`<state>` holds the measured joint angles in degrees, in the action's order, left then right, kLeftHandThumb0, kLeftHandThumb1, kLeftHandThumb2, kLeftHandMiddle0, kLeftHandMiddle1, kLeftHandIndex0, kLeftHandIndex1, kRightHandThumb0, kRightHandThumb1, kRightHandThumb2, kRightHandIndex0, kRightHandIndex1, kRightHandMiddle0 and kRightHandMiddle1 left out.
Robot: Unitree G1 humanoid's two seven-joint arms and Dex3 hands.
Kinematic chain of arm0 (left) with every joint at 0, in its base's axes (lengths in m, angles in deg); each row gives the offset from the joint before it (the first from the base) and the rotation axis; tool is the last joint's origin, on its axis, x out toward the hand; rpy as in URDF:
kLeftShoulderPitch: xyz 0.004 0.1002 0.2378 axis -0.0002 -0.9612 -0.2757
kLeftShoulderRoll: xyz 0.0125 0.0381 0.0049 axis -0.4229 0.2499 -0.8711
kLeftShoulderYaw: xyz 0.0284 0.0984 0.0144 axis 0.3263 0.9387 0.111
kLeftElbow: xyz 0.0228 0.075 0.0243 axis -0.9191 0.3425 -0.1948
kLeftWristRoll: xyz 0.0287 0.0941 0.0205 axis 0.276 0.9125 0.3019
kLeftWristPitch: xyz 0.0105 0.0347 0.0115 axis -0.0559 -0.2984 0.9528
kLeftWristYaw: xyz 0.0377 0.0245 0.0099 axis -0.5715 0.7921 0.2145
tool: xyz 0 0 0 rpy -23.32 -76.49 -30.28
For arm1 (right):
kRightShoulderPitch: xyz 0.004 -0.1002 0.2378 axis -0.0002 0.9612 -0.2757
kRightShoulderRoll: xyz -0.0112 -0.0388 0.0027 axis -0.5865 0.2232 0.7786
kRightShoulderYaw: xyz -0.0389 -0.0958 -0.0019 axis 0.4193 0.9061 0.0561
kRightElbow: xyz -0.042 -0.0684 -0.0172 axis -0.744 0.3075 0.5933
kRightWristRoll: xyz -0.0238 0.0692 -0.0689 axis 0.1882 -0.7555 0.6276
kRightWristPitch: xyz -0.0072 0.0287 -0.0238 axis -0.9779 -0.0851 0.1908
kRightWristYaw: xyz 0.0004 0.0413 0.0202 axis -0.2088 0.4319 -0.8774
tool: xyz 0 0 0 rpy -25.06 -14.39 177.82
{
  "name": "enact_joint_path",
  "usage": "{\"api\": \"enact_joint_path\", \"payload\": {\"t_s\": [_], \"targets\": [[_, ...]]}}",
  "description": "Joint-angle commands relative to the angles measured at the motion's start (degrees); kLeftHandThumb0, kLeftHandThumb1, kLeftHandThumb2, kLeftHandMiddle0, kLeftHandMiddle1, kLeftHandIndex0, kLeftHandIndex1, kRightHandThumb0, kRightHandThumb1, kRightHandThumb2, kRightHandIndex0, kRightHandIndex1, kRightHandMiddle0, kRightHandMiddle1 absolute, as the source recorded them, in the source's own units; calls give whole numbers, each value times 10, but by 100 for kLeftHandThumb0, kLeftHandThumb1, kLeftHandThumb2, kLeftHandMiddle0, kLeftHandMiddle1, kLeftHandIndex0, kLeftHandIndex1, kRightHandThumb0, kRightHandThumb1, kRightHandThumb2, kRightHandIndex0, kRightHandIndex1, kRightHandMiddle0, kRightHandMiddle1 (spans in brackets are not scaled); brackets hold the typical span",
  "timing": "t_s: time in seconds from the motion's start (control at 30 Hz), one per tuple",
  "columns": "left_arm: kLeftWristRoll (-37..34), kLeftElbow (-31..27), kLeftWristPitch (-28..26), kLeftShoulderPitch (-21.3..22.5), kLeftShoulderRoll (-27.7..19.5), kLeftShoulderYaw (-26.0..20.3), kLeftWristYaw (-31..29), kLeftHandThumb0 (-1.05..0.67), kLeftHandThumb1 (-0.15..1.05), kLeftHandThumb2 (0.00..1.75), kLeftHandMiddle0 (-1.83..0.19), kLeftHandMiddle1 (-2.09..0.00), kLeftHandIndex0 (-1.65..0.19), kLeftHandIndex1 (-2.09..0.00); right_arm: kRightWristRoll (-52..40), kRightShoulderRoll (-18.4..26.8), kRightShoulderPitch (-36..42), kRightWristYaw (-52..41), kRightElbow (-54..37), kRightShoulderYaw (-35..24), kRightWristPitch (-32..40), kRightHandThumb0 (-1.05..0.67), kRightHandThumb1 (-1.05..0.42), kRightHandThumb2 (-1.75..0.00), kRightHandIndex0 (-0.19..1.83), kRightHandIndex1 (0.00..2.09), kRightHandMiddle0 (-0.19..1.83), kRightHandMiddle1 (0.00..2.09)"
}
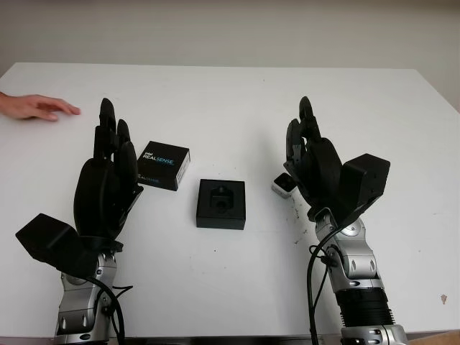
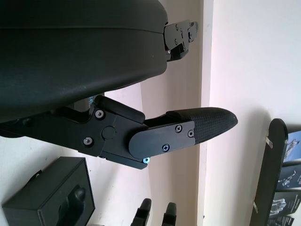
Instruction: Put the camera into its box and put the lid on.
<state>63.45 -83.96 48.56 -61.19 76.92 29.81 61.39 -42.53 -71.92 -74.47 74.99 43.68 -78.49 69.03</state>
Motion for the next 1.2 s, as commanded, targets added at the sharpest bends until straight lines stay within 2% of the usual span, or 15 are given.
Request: {"api": "enact_joint_path", "payload": {"t_s": [0.0, 0.33, 0.47, 0.6, 0.7, 0.73, 0.83, 0.93, 1.03, 1.1, 1.17], "targets": [[2, 0, 2, 5, -2, -2, 1, -79, 105, 62, 19, 0, 19, 0, -1, 0, -1, 0, -3, -1, -6, -72, -105, -68, -19, 0, -19, 0], [-3, 0, 7, 5, 6, 4, -2, -77, 105, 60, 19, 0, 19, 0, -4, 7, 4, -9, -4, -4, -5, -70, -105, -68, -19, 0, -19, 0], [3, -3, 9, 0, 4, 3, -1, -78, 105, 61, 19, 0, 19, 0, -12, 21, -15, -28, 9, -15, -18, -74, -105, -54, -17, 2, -17, 2], [5, -8, 4, -2, 4, 2, 2, -78, 105, 61, 19, 0, 19, 0, -4, 80, -65, -73, 21, -22, -17, -75, -105, -20, -6, 8, -2, 10], [3, -7, 3, -2, 2, 2, 1, -78, 105, 62, 19, 0, 19, 0, 8, 132, -106, -121, 44, -17, -23, -71, -102, -10, -1, 10, 3, 14], [4, -8, 2, -4, 4, 2, 3, -78, 105, 61, 19, 0, 19, 0, 13, 153, -124, -142, 58, -14, -22, -63, -97, -7, 3, 12, 6, 16], [8, -9, 5, -6, 4, 3, 6, -79, 105, 61, 19, 0, 19, 0, 45, 209, -172, -198, 104, 5, -41, -51, -88, -3, 12, 16, 12, 21], [10, -10, 9, -7, 3, 2, 5, -78, 105, 64, 19, 0, 19, 0, 79, 247, -203, -238, 134, 30, -60, -44, -80, -5, 20, 18, 2, 52], [8, -10, 11, -6, 2, 3, 2, -77, 105, 65, 19, 0, 19, 0, 118, 279, -223, -267, 157, 58, -92, -37, -76, -4, 26, 20, 3, 61], [6, -12, 8, -6, 2, 3, 1, -76, 105, 66, 19, 0, 19, 0, 148, 300, -235, -284, 172, 78, -118, -37, -75, -4, 28, 20, 5, 62], [7, -14, 5, -6, 4, 3, 4, -76, 105, 66, 19, 0, 19, 0, 188, 321, -248, -291, 185, 101, -146, -41, -73, -5, 33, 19, 19, 45]]}}
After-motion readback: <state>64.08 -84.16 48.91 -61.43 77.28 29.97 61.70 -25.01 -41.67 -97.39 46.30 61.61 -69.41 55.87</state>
